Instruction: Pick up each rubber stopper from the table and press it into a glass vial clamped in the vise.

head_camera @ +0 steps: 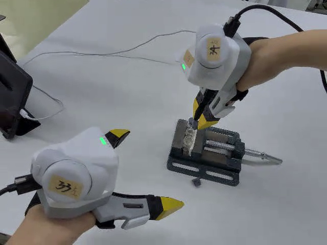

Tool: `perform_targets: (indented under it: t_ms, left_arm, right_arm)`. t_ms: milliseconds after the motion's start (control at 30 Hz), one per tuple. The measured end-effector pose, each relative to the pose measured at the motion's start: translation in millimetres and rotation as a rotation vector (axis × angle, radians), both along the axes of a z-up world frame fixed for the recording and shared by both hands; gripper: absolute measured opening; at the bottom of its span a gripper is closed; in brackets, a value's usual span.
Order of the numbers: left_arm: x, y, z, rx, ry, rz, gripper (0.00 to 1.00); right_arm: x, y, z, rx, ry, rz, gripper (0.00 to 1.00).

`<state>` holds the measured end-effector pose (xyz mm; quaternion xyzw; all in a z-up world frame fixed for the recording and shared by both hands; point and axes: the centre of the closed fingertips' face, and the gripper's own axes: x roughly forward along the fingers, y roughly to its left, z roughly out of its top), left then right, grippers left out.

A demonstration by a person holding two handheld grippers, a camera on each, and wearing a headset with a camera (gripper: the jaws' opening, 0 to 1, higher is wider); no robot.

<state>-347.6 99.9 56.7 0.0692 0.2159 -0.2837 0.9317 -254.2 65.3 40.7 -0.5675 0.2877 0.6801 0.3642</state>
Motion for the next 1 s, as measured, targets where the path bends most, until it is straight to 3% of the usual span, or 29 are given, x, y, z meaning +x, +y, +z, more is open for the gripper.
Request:
perform_targets:
  t_ms: [400, 1000]
  left_arm:
    - [-1.5, 1.6, -1.9, 0.0, 0.007, 0.008, 0.98]
    - [-2.3, 2.8, -4.2, -0.007, 0.017, 0.01, 0.97]
  right_arm:
    - [-7.8, 0.8, -3.6, -0.021, 0.001, 0.033, 0.05]
    - [-4.9, 1.0, -7.2, -0.056, 0.004, 0.043, 0.05]
